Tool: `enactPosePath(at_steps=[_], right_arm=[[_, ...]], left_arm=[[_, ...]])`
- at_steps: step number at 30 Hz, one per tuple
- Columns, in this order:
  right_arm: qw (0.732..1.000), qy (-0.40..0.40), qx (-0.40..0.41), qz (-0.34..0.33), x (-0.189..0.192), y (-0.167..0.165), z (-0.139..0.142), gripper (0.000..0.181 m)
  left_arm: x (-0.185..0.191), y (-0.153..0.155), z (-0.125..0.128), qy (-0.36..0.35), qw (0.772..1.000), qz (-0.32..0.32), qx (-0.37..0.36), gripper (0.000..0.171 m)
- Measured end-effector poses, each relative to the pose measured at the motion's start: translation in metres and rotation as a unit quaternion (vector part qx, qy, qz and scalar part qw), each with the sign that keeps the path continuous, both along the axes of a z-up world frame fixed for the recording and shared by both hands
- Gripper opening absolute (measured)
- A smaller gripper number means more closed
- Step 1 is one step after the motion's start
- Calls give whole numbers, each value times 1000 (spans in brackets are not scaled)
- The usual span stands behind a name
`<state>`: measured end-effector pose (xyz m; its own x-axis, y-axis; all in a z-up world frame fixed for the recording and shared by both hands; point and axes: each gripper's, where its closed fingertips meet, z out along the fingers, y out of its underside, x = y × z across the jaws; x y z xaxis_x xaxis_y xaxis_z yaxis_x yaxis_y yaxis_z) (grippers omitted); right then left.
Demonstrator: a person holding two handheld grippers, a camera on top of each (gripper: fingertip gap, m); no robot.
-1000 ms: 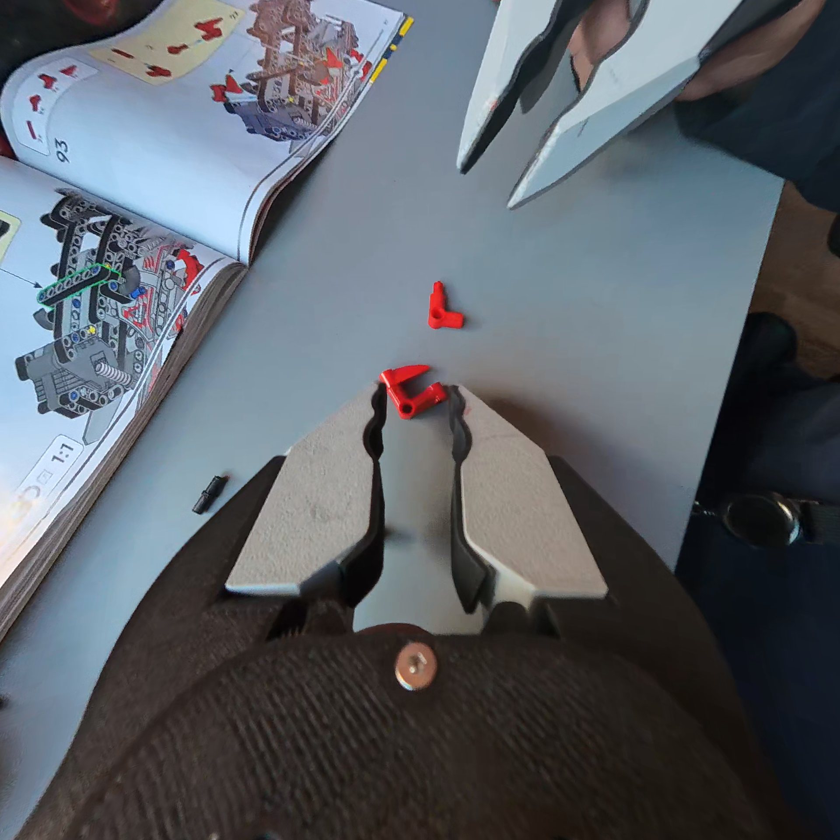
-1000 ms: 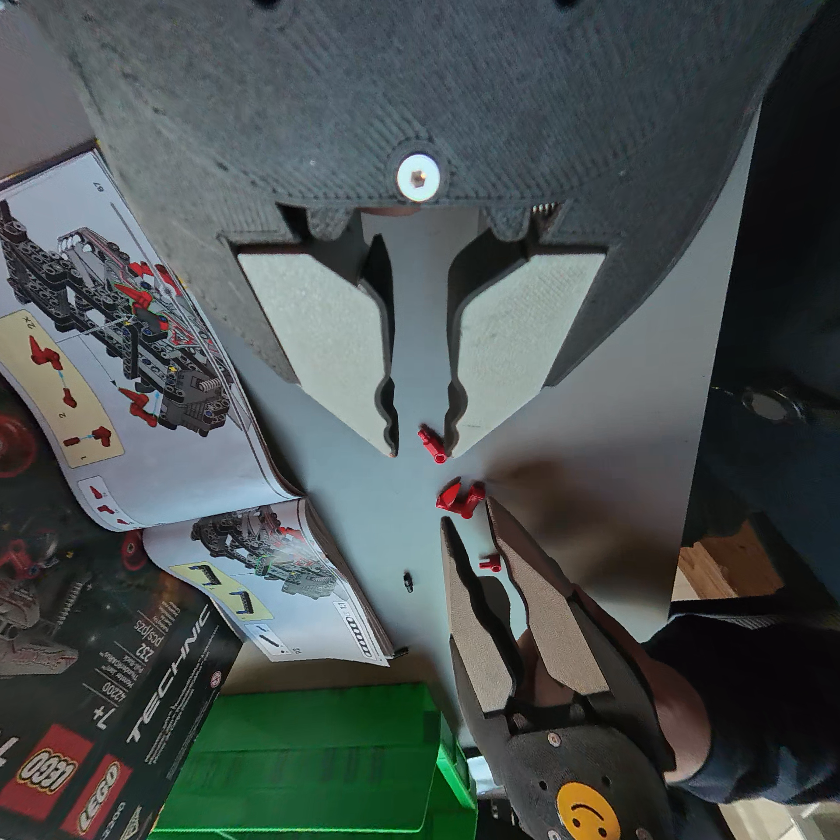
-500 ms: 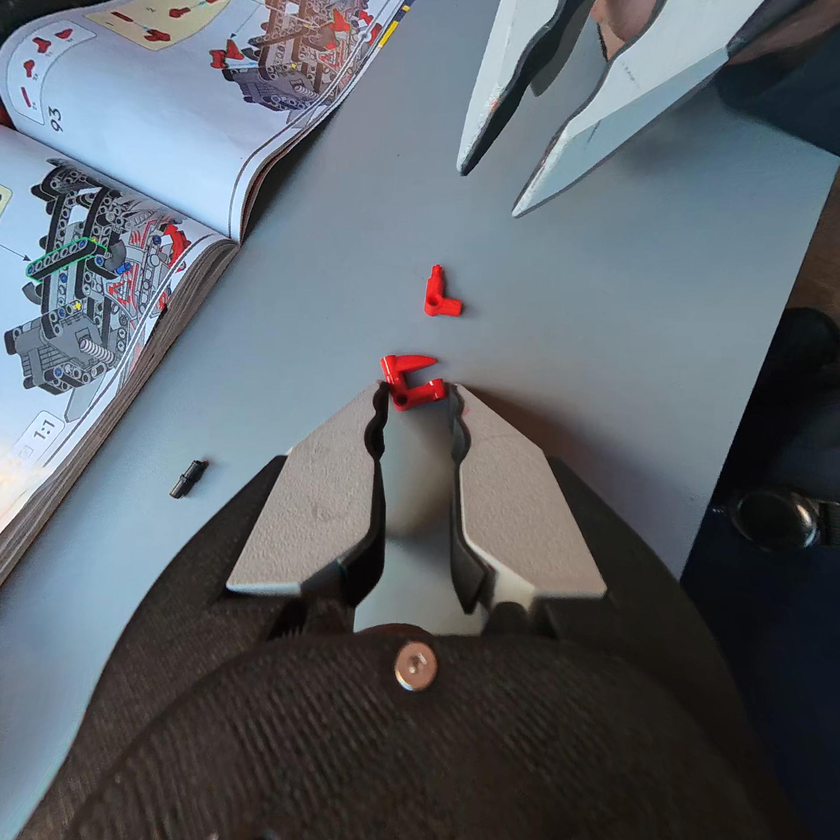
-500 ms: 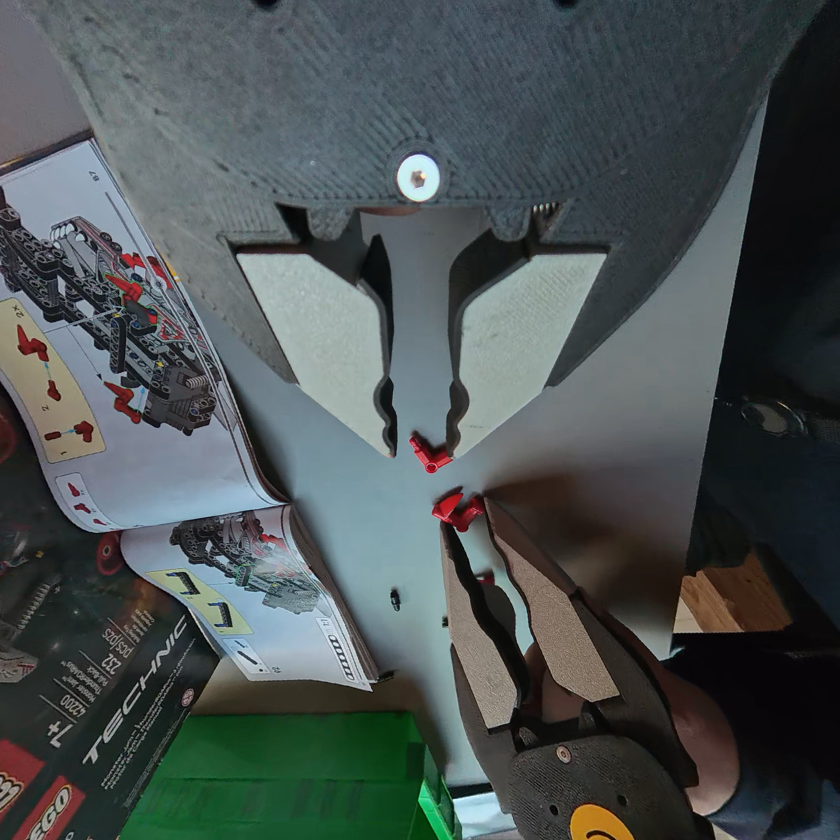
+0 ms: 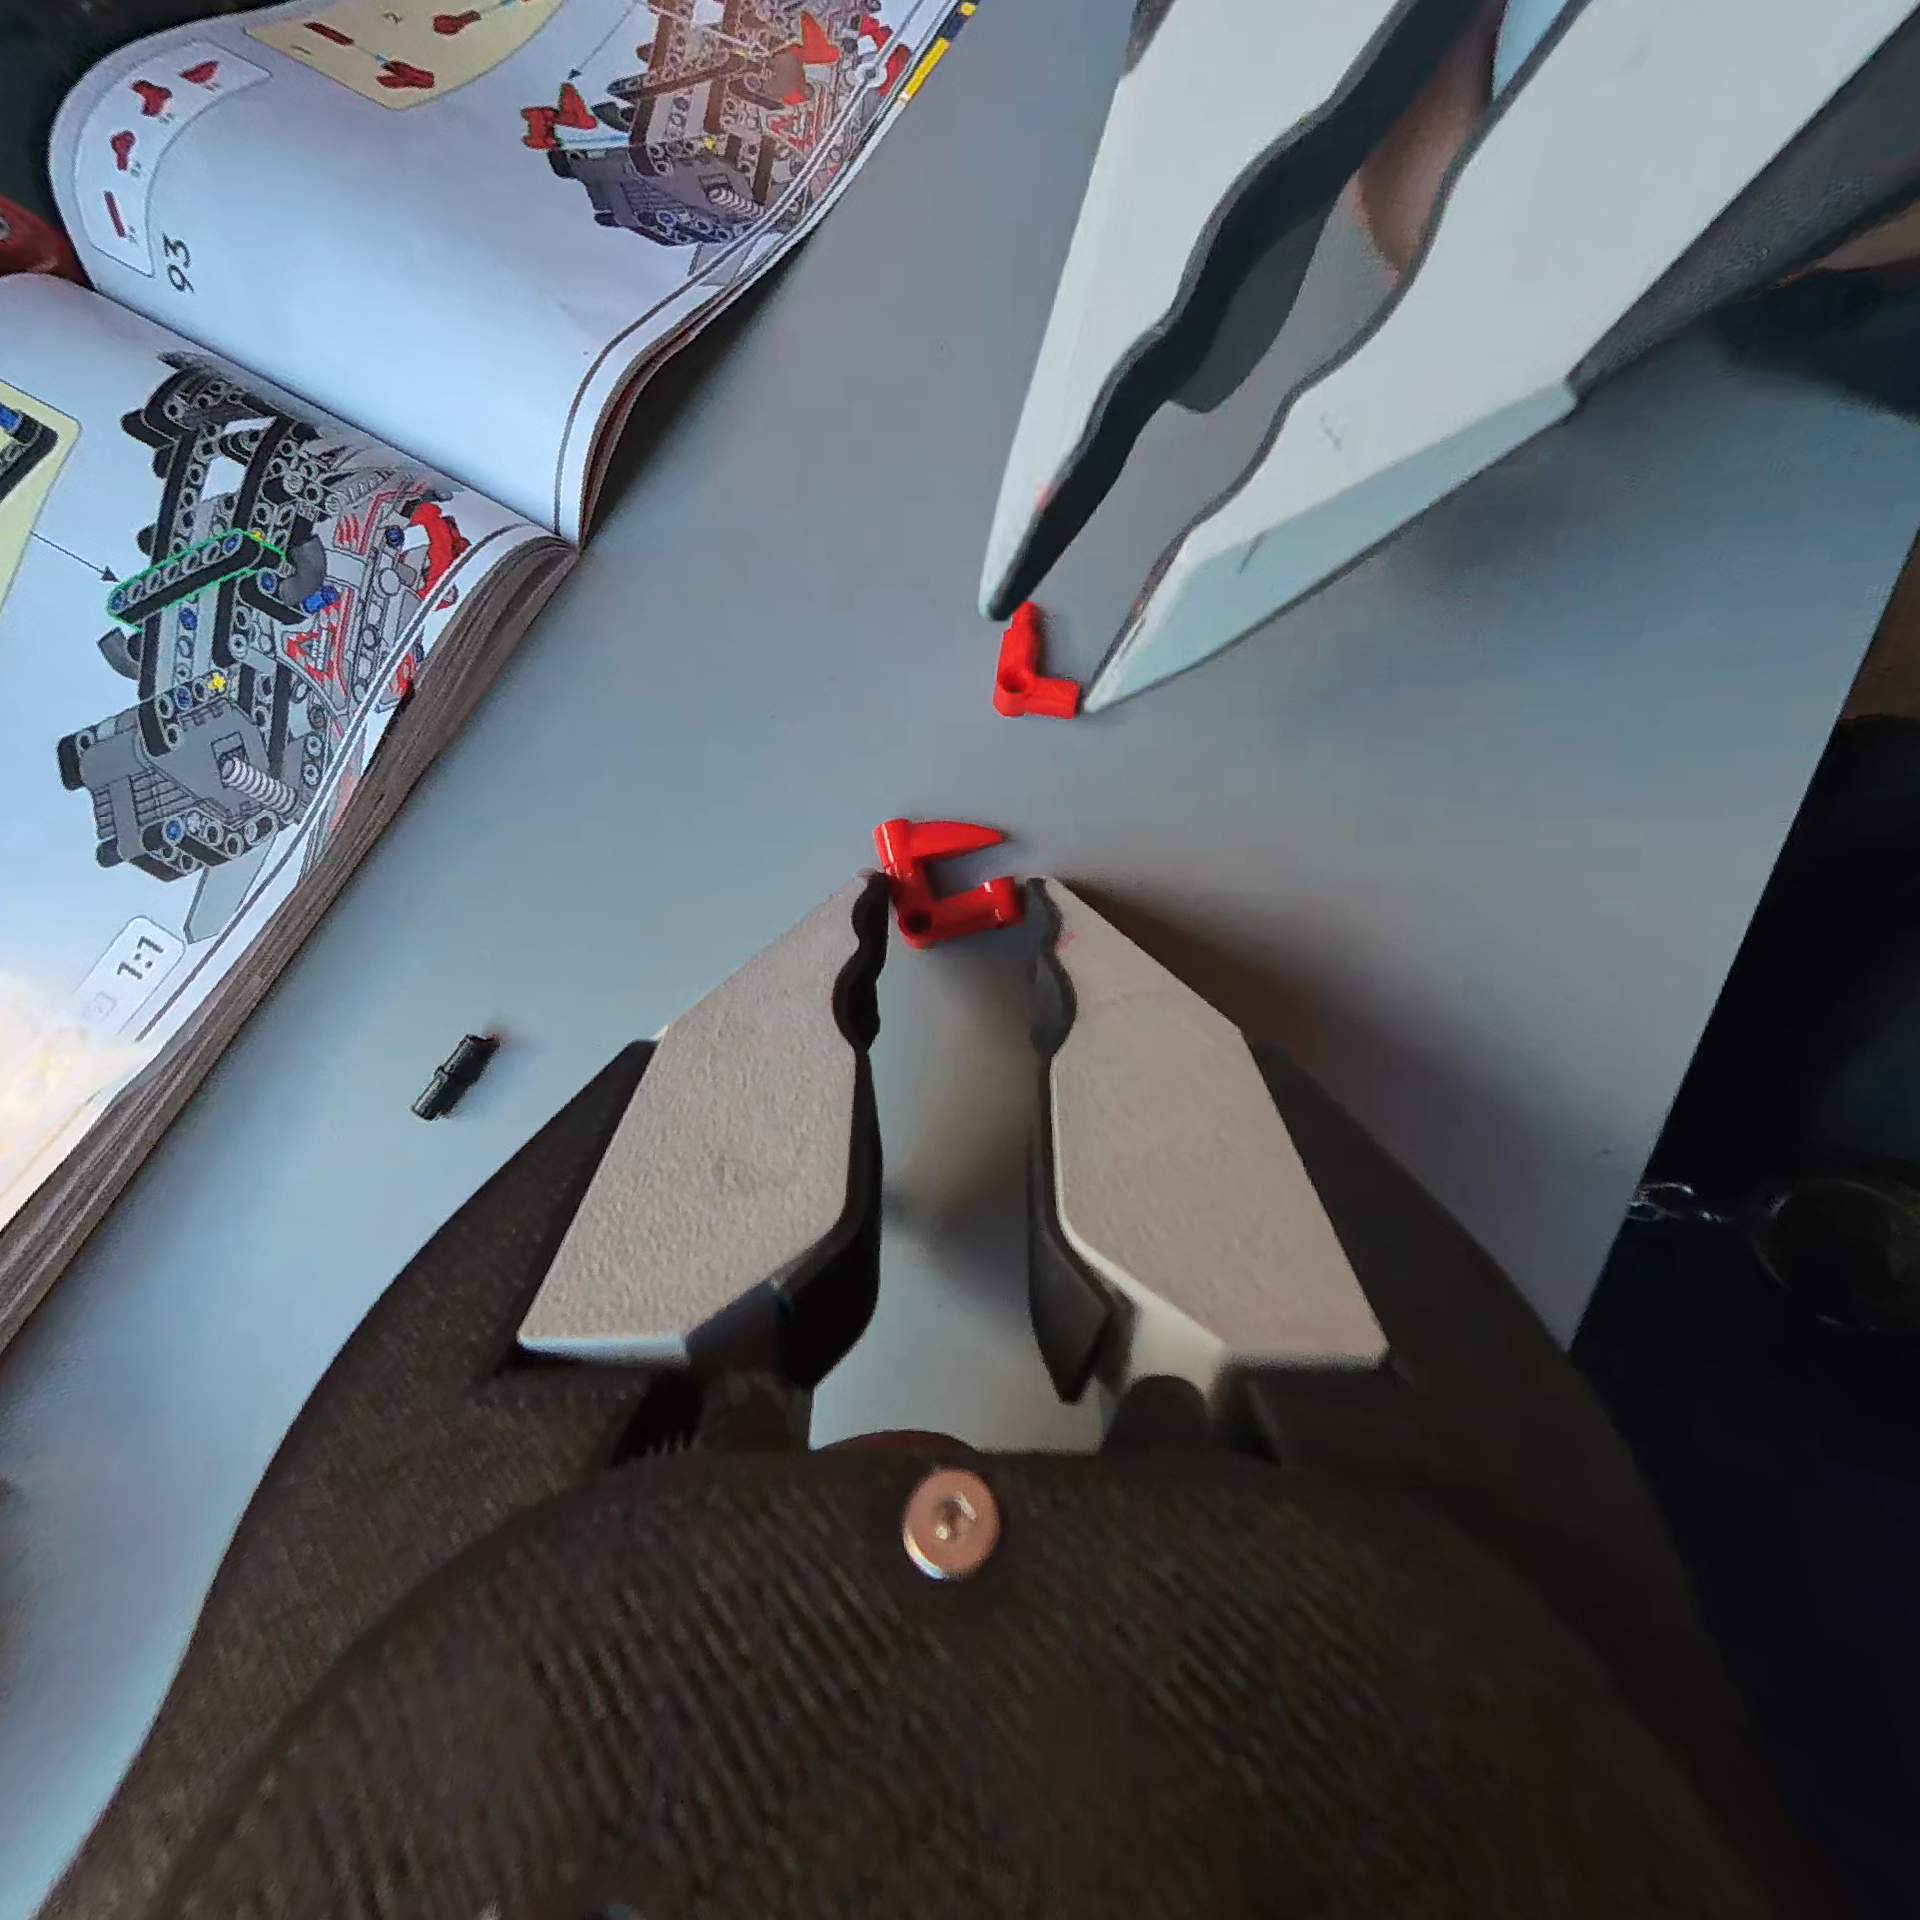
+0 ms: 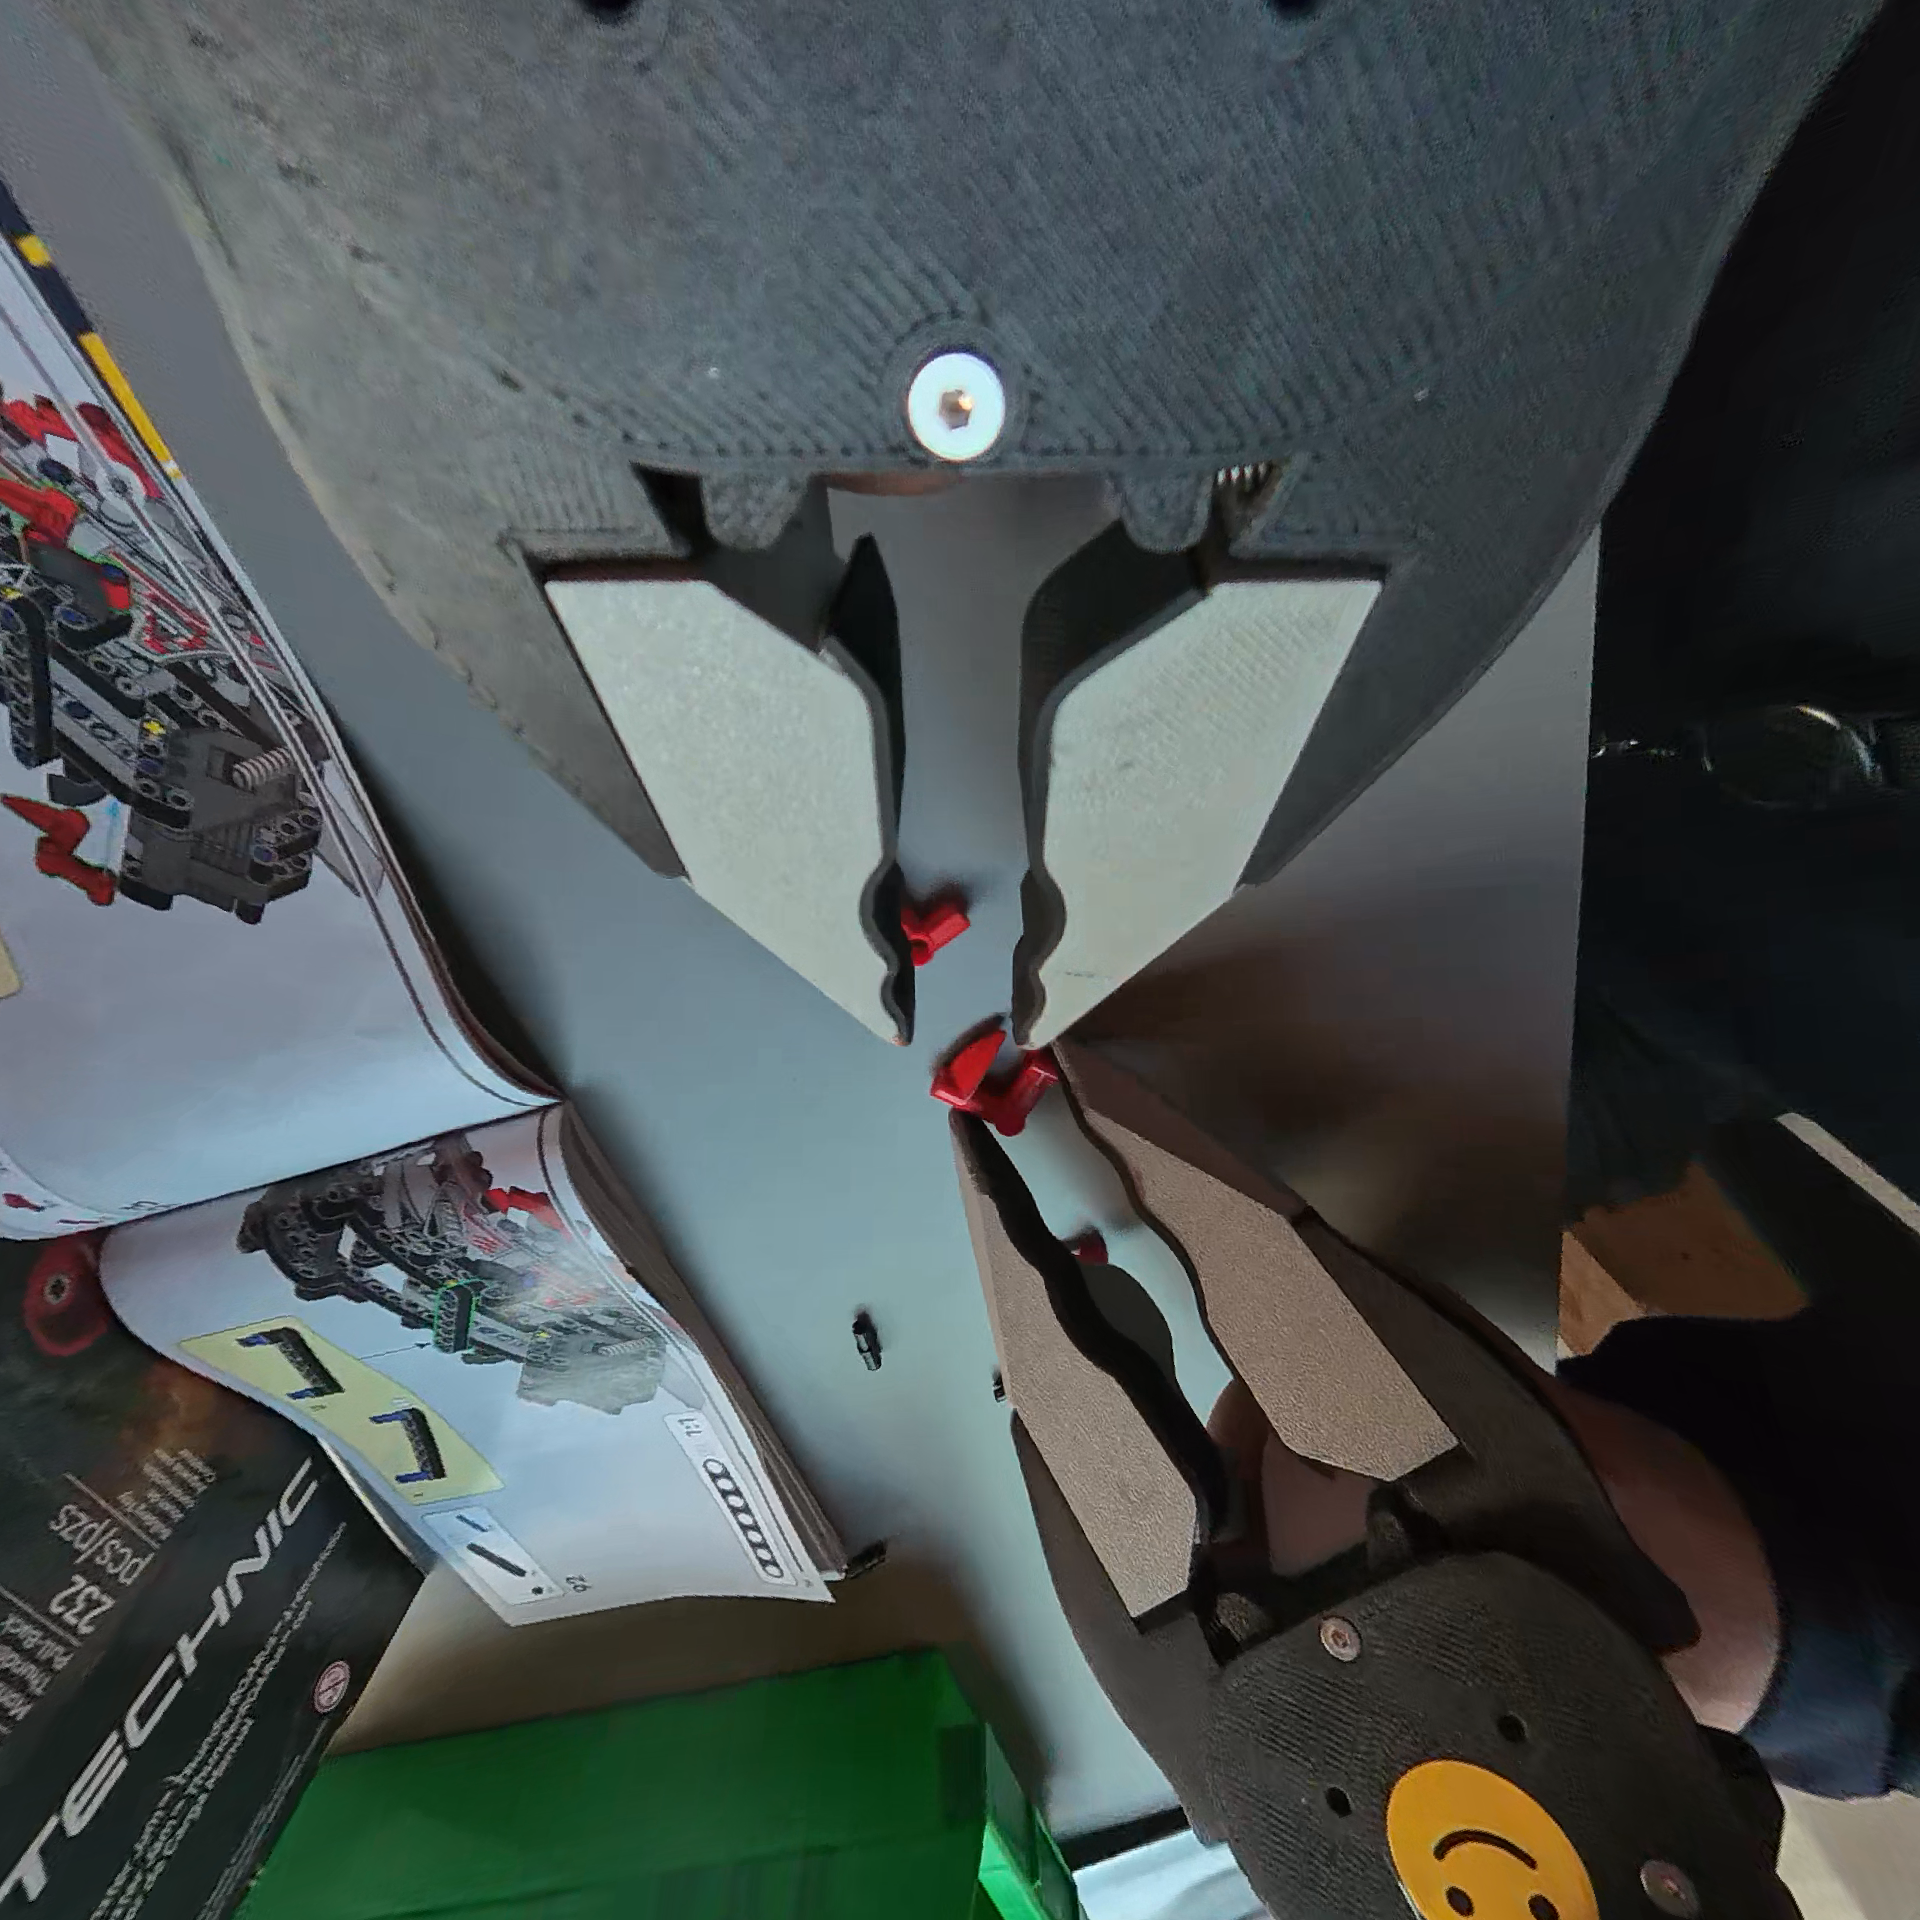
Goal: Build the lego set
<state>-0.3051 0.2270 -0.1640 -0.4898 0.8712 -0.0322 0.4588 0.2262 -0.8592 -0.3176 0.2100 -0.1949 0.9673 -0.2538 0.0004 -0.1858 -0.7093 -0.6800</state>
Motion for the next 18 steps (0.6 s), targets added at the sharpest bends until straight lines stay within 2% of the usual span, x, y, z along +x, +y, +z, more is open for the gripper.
enactPosePath(at_steps=[5, 11, 14, 16, 18], right_arm=[[999, -31, -19, -20, -6, -1, -6, 16], [987, -56, -150, 24, -3, -22, 9, 17], [974, -59, -211, 52, 1, -29, 19, 9], [971, -65, -218, 70, 5, -34, 20, 6], [971, -59, -220, 73, 5, -35, 22, 6]], left_arm=[[-1, -2, 2, 12, 1000, -11, 26, 22], [14, -5, 42, 57, 989, -60, 126, 21], [25, -7, 55, 47, 983, -87, 152, 21], [29, -8, 63, 24, 981, -96, 168, 6], [29, -8, 67, -23, 980, -94, 174, 6]])
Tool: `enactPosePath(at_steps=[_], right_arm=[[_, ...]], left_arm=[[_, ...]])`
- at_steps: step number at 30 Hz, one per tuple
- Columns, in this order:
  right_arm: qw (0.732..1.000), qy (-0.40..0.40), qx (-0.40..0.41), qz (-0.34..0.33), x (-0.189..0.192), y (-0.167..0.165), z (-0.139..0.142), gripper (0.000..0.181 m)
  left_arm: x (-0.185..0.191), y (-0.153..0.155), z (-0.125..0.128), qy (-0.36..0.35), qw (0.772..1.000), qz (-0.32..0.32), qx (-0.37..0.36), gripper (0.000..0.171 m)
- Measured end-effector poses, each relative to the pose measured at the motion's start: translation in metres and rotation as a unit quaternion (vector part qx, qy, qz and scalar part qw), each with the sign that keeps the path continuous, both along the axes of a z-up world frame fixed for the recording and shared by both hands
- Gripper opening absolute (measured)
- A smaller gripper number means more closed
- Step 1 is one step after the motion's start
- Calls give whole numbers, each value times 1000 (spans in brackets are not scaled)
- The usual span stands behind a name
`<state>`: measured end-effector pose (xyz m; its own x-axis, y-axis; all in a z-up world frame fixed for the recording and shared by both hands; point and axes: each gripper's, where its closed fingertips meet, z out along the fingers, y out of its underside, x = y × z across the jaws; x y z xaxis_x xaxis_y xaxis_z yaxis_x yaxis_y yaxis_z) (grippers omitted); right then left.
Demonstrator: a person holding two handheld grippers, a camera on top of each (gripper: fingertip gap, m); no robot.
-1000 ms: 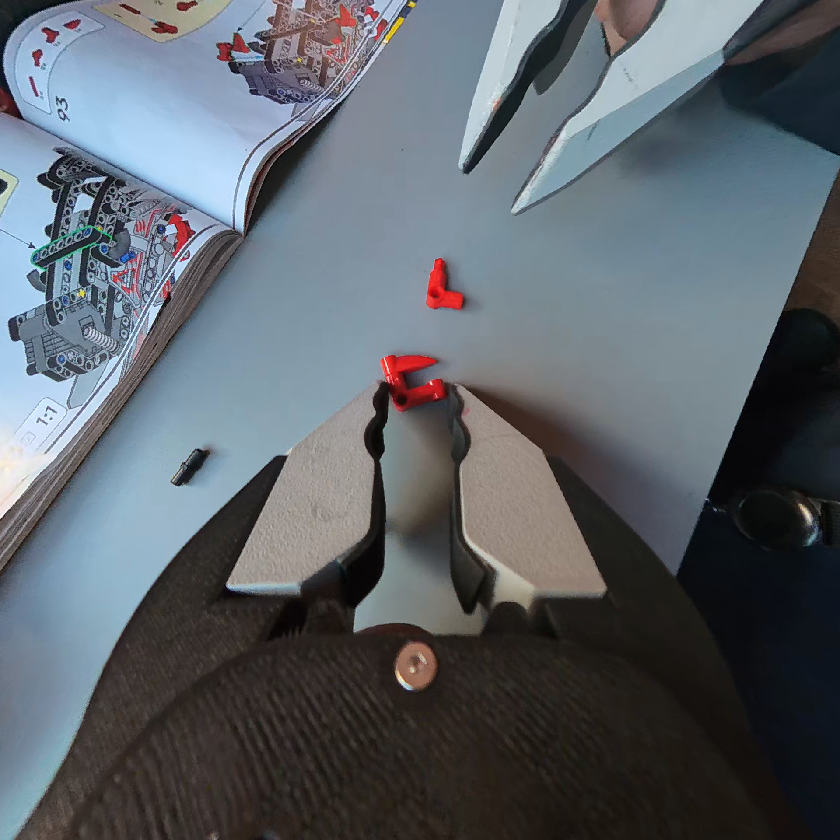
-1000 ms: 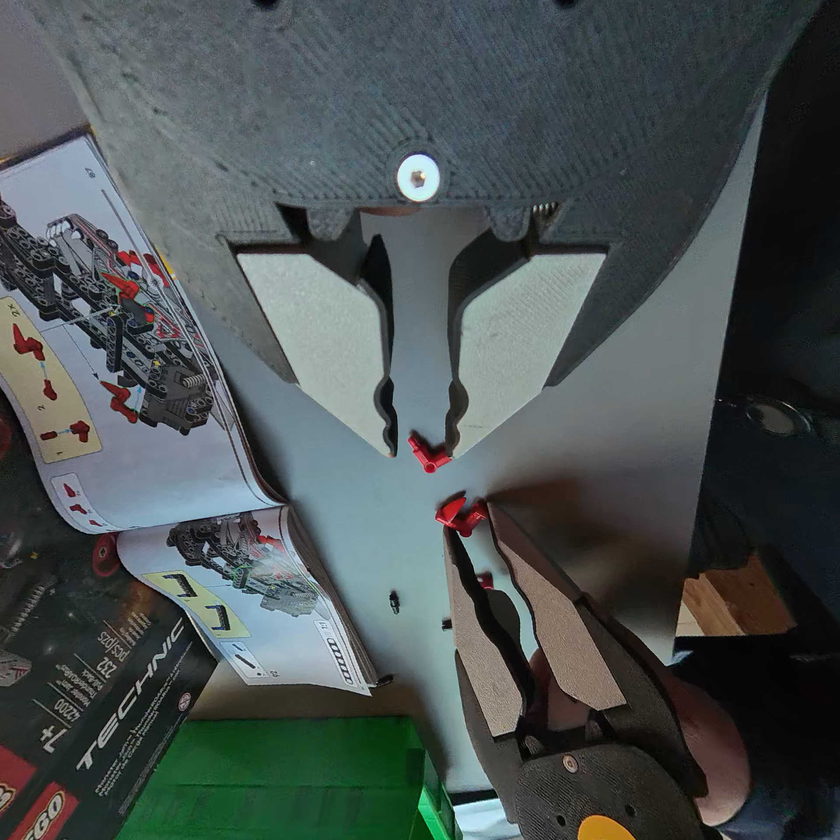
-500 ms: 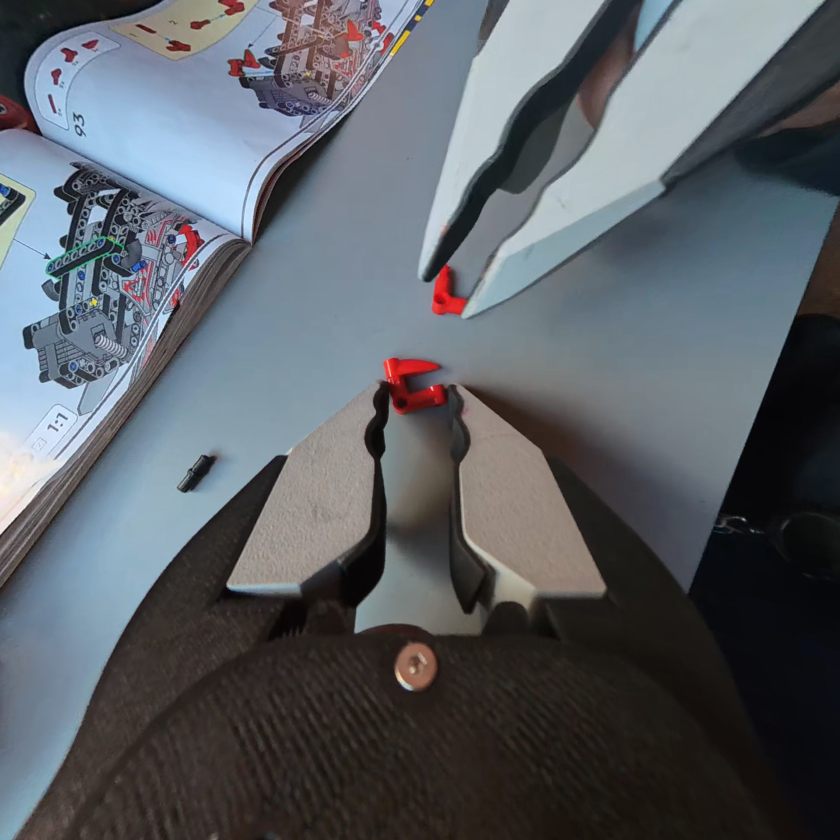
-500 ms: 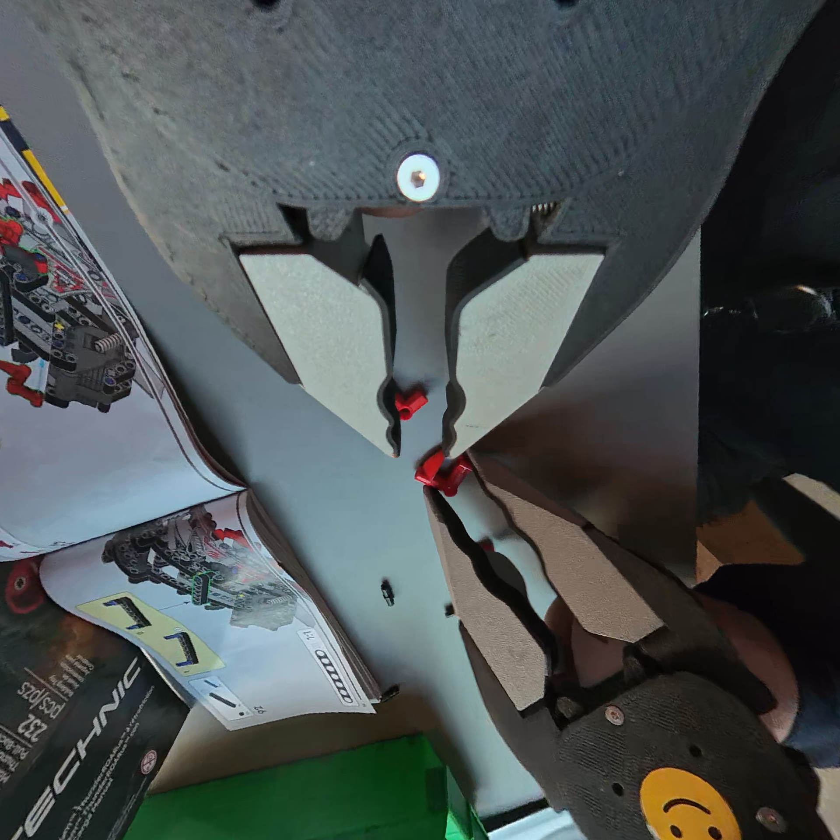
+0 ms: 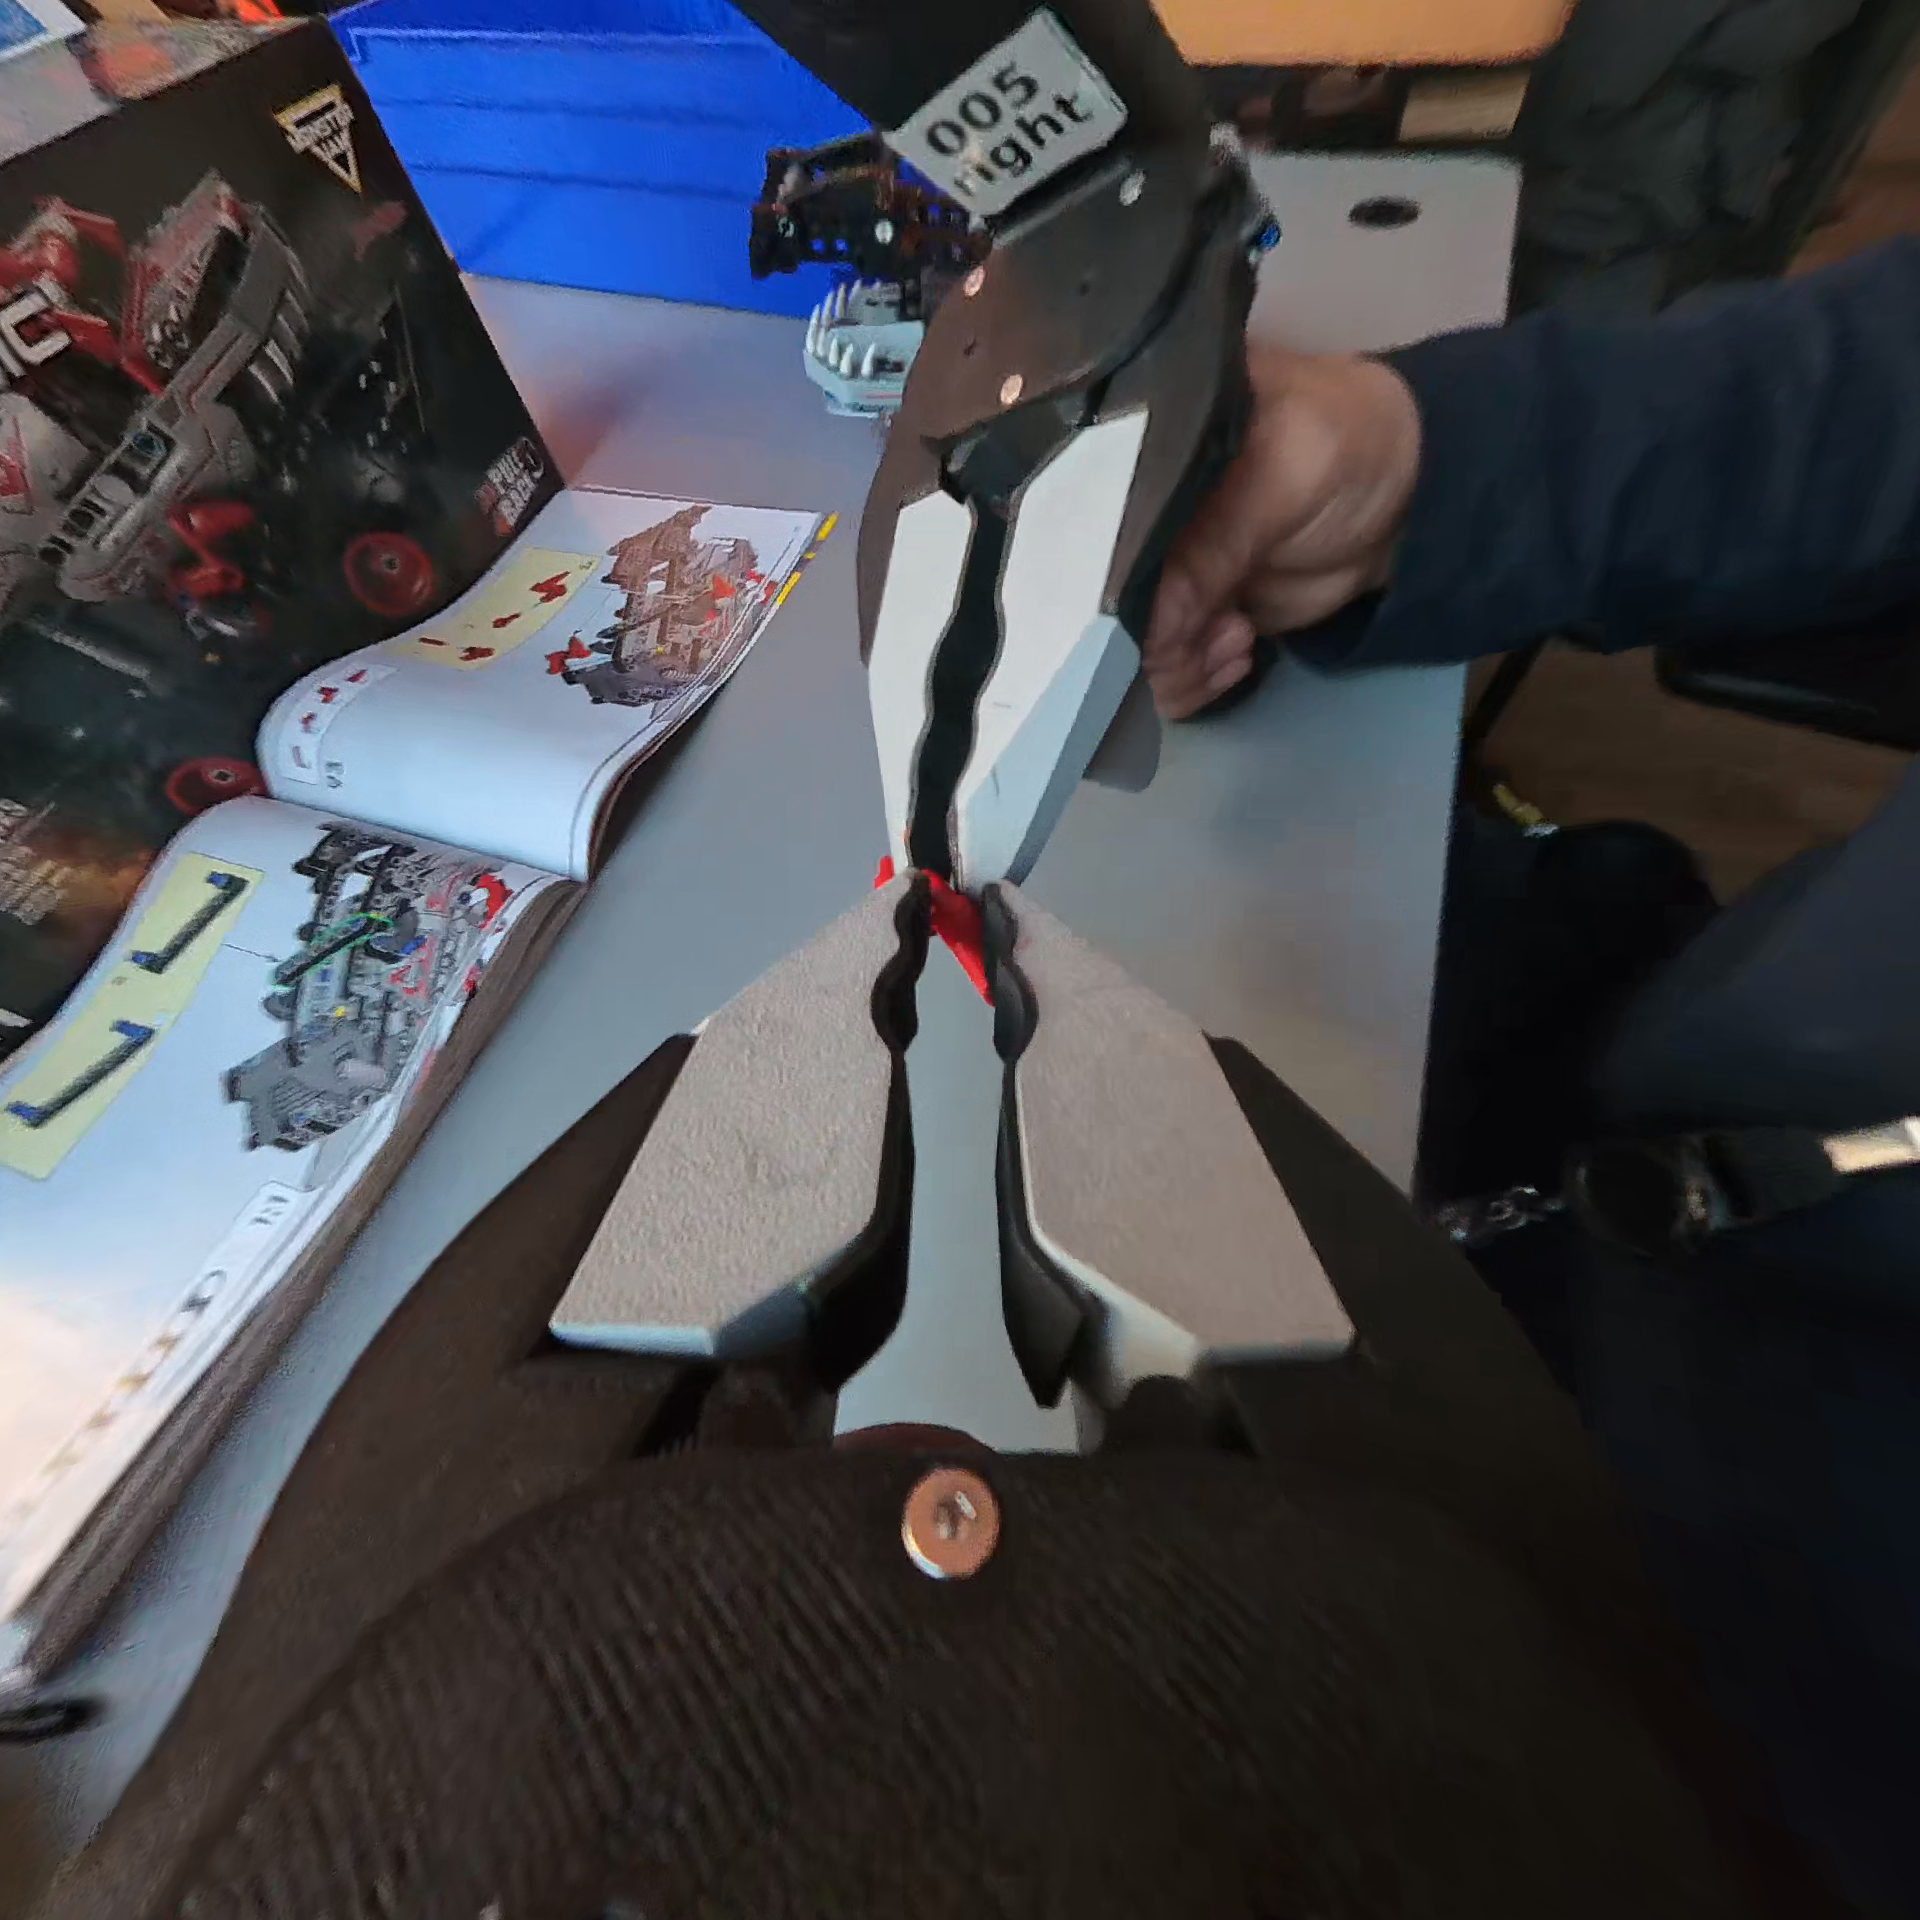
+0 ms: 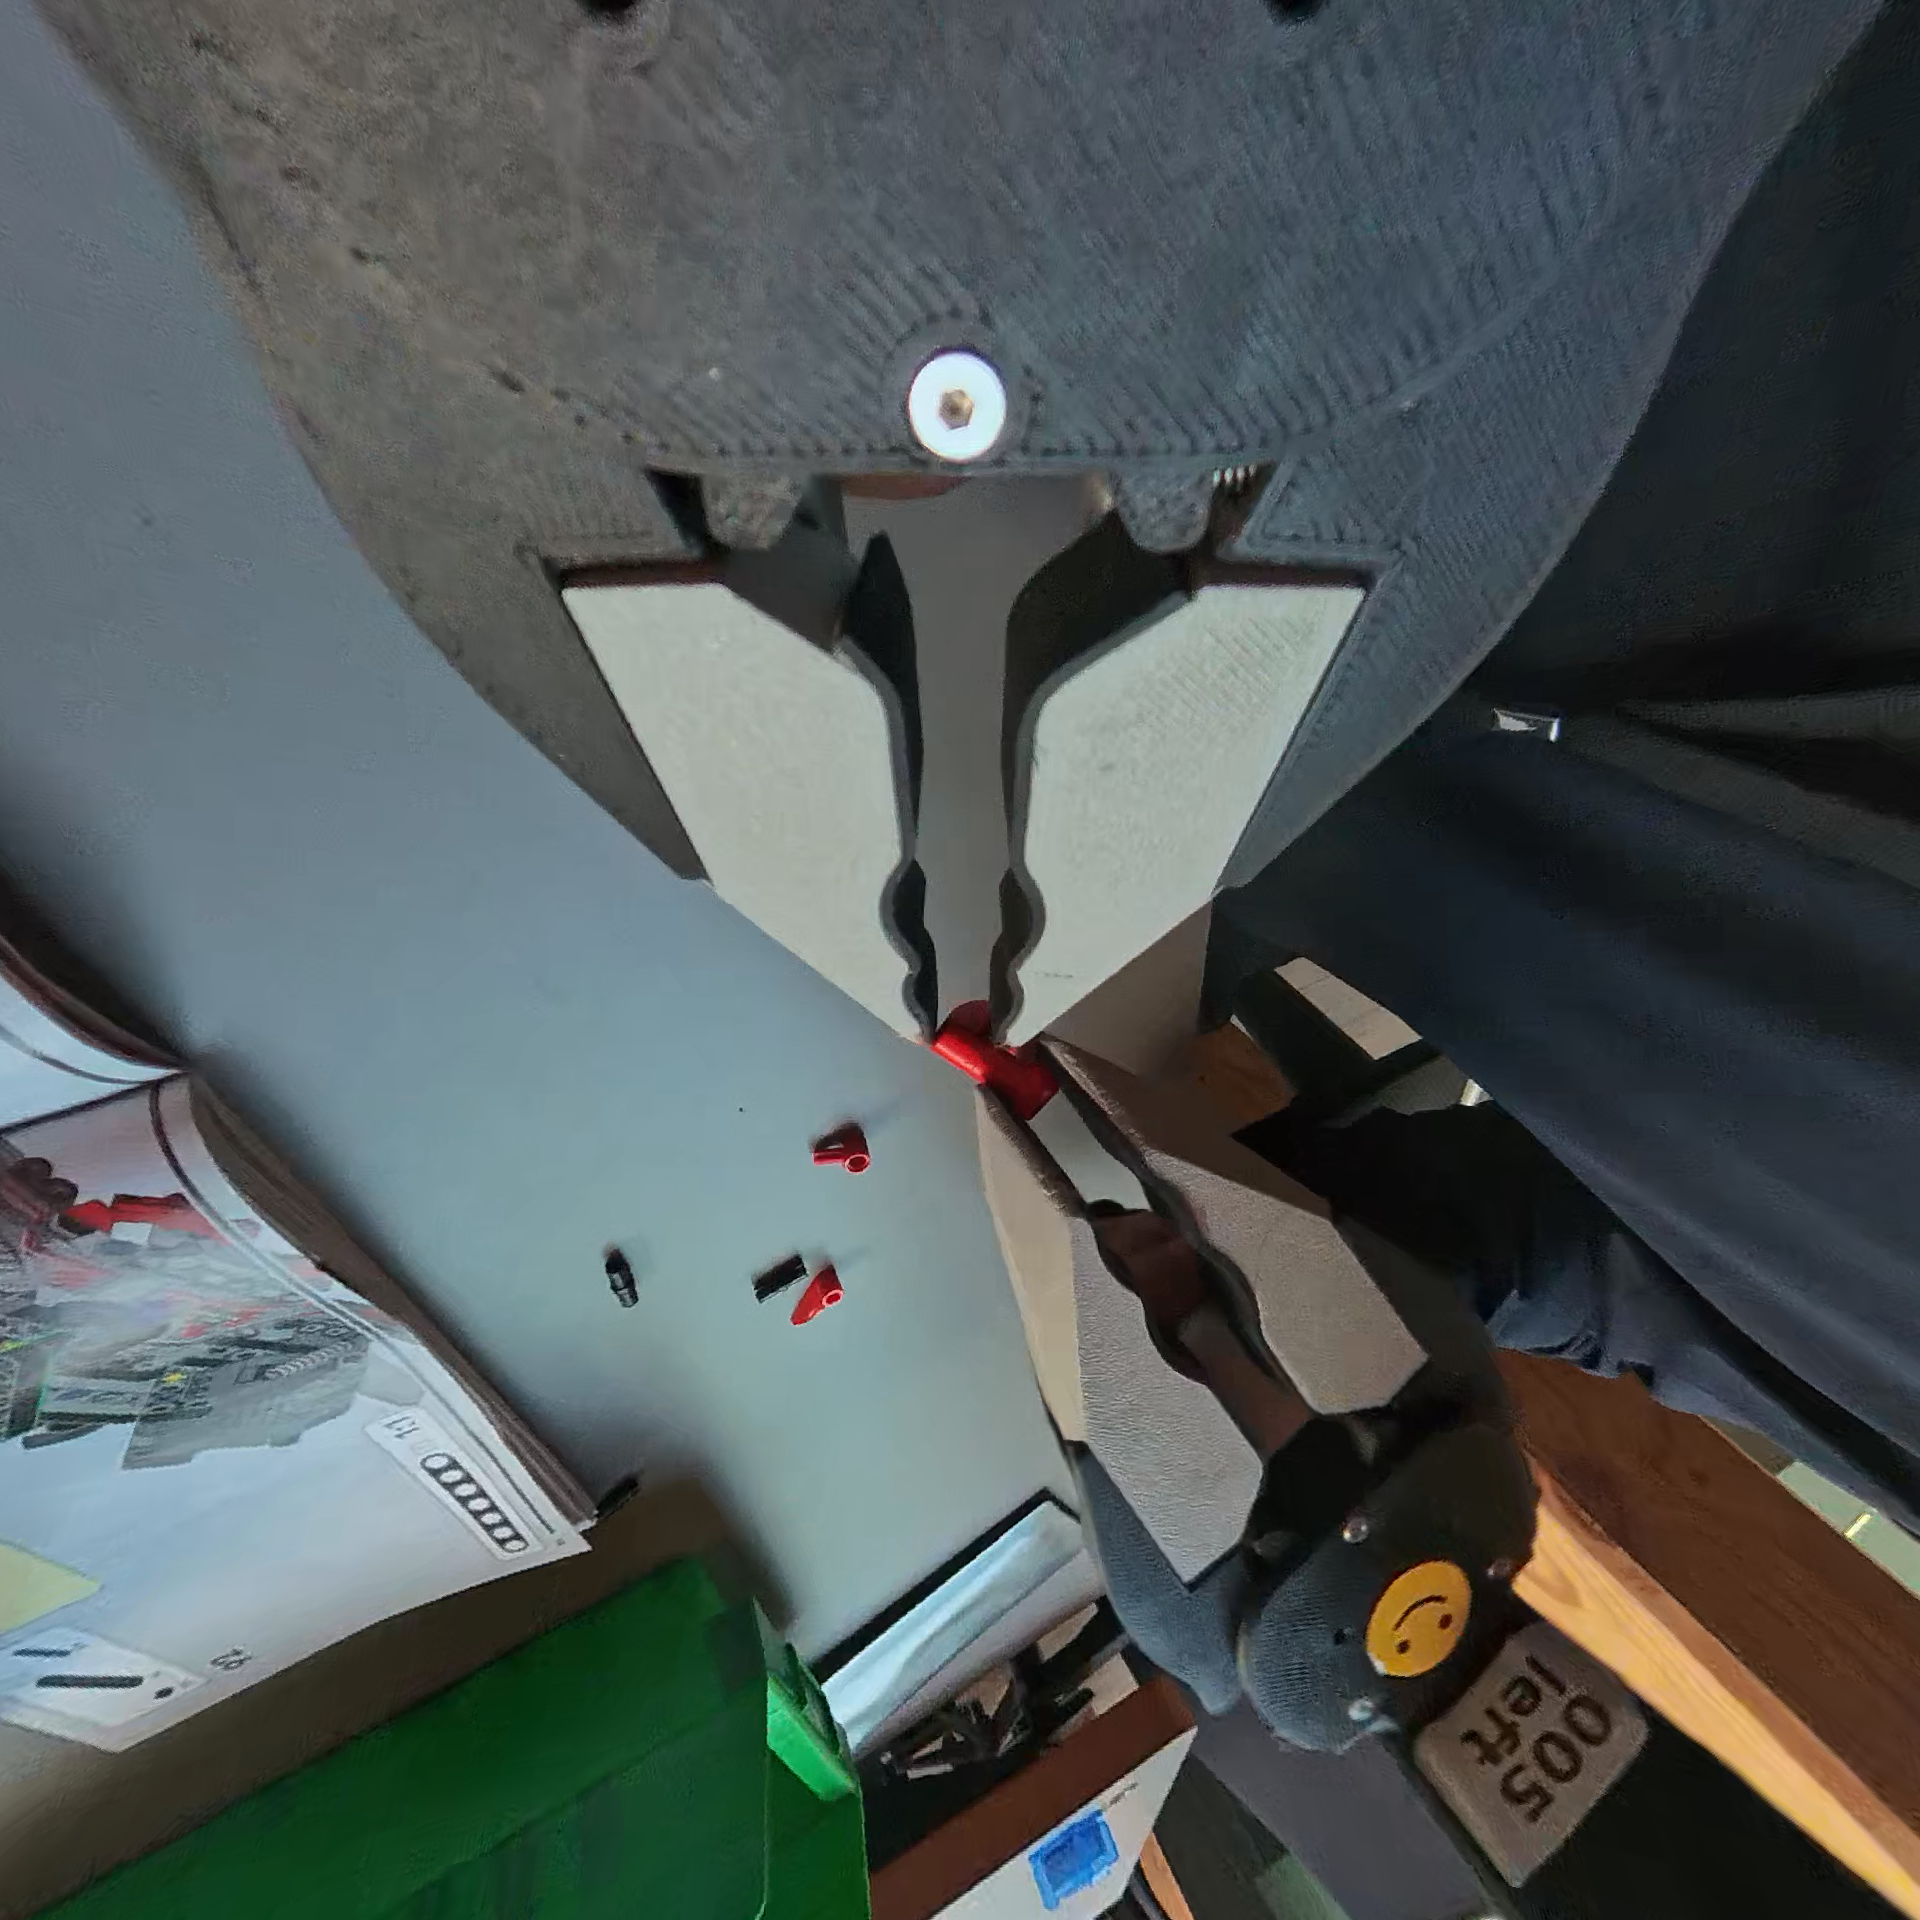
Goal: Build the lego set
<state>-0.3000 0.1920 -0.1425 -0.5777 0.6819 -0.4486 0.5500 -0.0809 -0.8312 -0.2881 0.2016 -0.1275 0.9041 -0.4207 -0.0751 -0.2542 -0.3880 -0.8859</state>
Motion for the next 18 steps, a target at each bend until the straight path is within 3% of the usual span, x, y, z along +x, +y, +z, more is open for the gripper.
enactPosePath(at_steps=[5, 9, 11, 14, 18], right_arm=[[1000, -6, 2, -14, -3, 4, 0, 5], [999, 21, 30, -29, -5, 5, 8, 5], [997, 30, 58, -41, -7, 6, 9, 5], [992, 43, 104, -60, -8, 7, 12, 4], [986, 56, 142, -68, -6, 7, 17, 5]], left_arm=[[-8, -7, -7, -46, 999, 9, -21, 12], [-3, -12, -19, -173, 980, 13, -101, 32], [0, -9, -10, -225, 970, 10, -92, 29], [-6, -4, -1, -240, 968, 26, -68, 7], [-4, -3, 2, -255, 965, 28, -60, 5]])
